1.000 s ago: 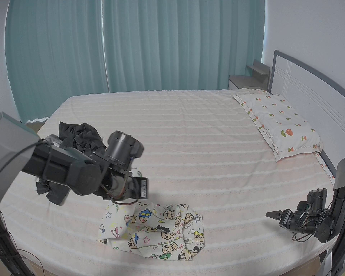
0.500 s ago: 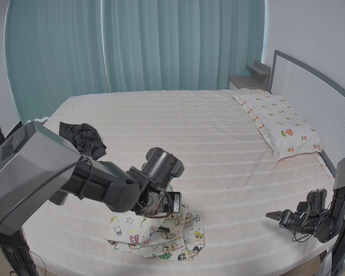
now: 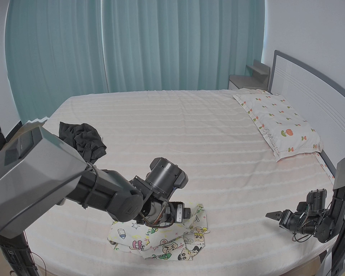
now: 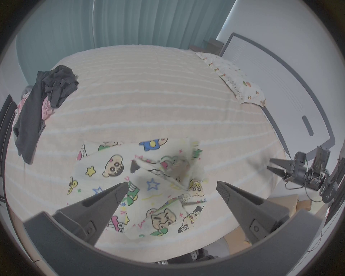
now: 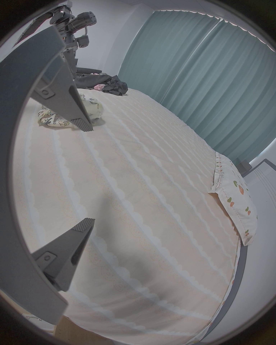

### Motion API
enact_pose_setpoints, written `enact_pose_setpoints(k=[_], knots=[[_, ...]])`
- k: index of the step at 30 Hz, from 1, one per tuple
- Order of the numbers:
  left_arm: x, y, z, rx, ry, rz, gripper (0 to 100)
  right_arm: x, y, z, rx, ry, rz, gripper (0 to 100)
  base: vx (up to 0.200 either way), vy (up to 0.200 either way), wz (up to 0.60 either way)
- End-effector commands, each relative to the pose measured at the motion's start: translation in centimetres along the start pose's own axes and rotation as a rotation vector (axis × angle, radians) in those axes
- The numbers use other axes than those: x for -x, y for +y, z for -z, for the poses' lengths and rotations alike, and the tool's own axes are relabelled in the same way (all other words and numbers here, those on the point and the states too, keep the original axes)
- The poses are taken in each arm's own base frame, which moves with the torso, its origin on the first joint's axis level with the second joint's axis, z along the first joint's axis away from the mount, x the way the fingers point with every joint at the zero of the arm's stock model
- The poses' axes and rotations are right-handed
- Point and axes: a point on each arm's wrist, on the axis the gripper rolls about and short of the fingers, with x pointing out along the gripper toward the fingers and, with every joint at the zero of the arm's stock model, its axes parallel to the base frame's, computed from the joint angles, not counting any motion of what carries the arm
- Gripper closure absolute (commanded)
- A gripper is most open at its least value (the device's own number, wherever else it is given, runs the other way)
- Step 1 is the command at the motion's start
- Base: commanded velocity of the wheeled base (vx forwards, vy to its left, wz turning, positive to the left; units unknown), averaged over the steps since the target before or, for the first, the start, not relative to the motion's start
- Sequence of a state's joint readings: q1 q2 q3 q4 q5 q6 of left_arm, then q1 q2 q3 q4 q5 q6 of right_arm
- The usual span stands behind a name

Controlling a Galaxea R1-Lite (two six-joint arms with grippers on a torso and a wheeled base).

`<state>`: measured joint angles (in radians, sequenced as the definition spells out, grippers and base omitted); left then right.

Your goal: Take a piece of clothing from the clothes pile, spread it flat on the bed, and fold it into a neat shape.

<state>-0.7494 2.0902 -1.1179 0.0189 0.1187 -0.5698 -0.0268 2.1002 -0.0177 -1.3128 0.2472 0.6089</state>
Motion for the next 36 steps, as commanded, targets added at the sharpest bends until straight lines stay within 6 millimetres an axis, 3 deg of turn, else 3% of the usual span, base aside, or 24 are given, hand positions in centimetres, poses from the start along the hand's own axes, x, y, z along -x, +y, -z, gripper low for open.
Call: enact_pose_setpoints(k=[1, 6, 11, 14, 17, 31, 36], knots=[[1.0, 1.5, 2.0, 0.082, -0.003, 0.002, 0, 0.2, -0.2, 0.4, -0.006, 0.017, 0.013, 0, 0.0, 0.0, 0.0], [2.5, 3.5, 3.7, 0.146, -0.079, 0.044, 0, 0.2, -0.2, 0.4, -0.002, 0.019, 0.01, 0, 0.0, 0.0, 0.0], [2.3, 4.6, 4.5, 0.222, -0.139, 0.079, 0, 0.2, -0.2, 0.4, -0.004, 0.018, 0.011, 0, 0.0, 0.0, 0.0], [2.4, 4.4, 4.3, 0.348, -0.149, 0.116, 0, 0.2, -0.2, 0.4, -0.003, 0.018, 0.009, 0, -0.2, 0.0, 0.0], [2.2, 4.4, 4.5, 0.36, -0.132, 0.127, 0, 0.2, -0.2, 0.4, -0.003, 0.018, 0.009, 0, -0.2, 0.0, 0.0], [2.4, 4.3, 4.2, 0.417, -0.088, 0.196, 0, 0.2, -0.1, 0.5, -0.002, 0.021, 0.011, 0, 0.0, 0.0, 0.0], [2.9, 4.6, 3.5, 0.433, -0.114, 0.203, 0, 0.3, 0.3, 0.5, 0.012, 0.014, -0.002, 0, 0.0, 0.2, 0.0]])
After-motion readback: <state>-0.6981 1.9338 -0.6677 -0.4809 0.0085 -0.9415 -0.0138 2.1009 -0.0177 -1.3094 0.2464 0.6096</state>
